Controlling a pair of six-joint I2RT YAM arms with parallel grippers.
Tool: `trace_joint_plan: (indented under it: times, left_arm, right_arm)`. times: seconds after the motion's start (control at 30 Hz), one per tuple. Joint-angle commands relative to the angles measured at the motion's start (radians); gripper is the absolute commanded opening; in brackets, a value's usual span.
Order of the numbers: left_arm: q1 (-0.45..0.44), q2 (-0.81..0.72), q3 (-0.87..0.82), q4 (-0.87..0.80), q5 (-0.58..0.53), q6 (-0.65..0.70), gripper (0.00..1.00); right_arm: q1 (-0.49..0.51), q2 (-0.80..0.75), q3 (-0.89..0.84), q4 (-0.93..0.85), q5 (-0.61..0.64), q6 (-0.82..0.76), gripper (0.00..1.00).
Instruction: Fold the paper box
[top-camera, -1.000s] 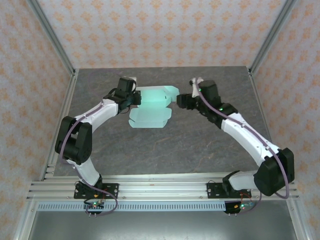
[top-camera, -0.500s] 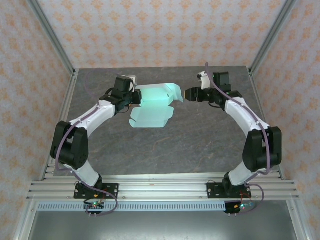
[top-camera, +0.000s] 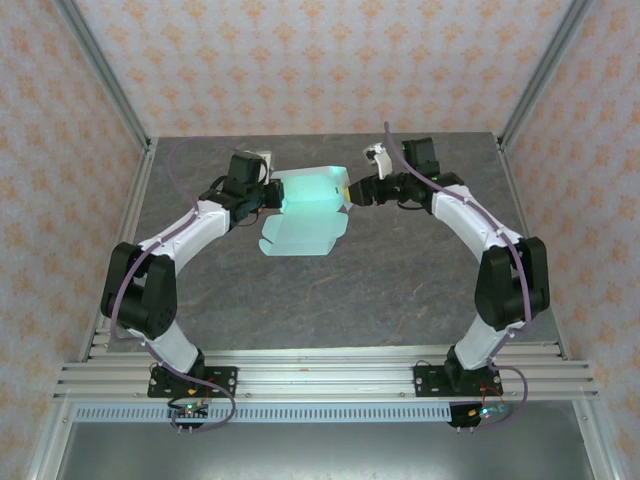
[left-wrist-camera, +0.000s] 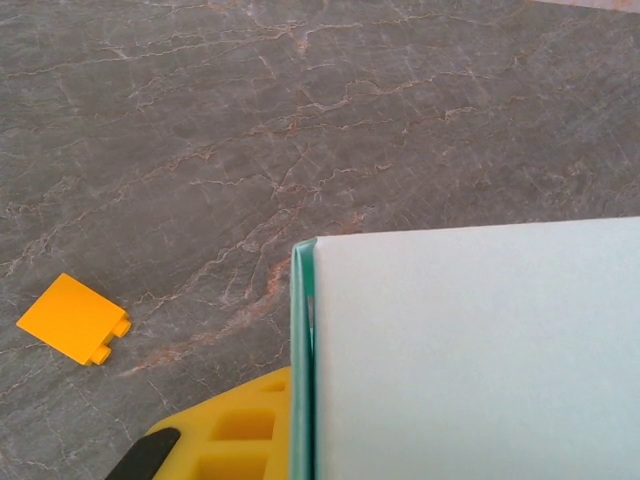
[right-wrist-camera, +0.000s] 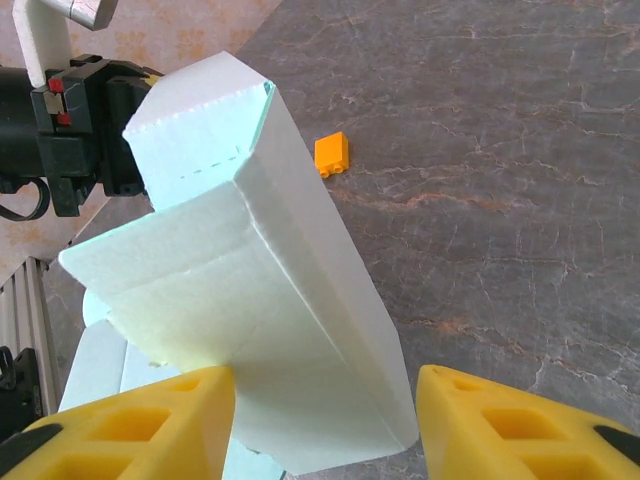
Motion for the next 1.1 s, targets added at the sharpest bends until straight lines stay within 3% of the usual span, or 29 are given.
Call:
trace_joint_plan:
  times: [0.0, 0.23, 0.5, 0.8, 1.07]
  left_arm:
    - [-0.003, -0.043, -0.004, 0.011, 0.025, 0.000, 0.00]
    - [-0.011, -0.042, 0.003, -0.001, 0.032, 0.009, 0.00]
    - [-0.019, -0.045, 0.012, -0.018, 0.033, 0.021, 0.00]
    - [-0.026, -0.051, 0.015, -0.027, 0.032, 0.024, 0.00]
    - [-0.029, -0.057, 0.015, -0.026, 0.032, 0.025, 0.00]
  right_arm:
    - [0.013, 0.025, 0.049, -0.023, -0.025, -0.048, 0.48]
    - [0.033, 0.053, 0.083, -0.028, -0.040, -0.075, 0.37]
    - [0.068, 0.062, 0.087, 0.007, 0.049, -0.068, 0.37]
    - [0.135, 0.018, 0.016, 0.145, 0.323, 0.001, 0.40]
    - [0.192, 0.005, -0.017, 0.207, 0.542, 0.017, 0.37]
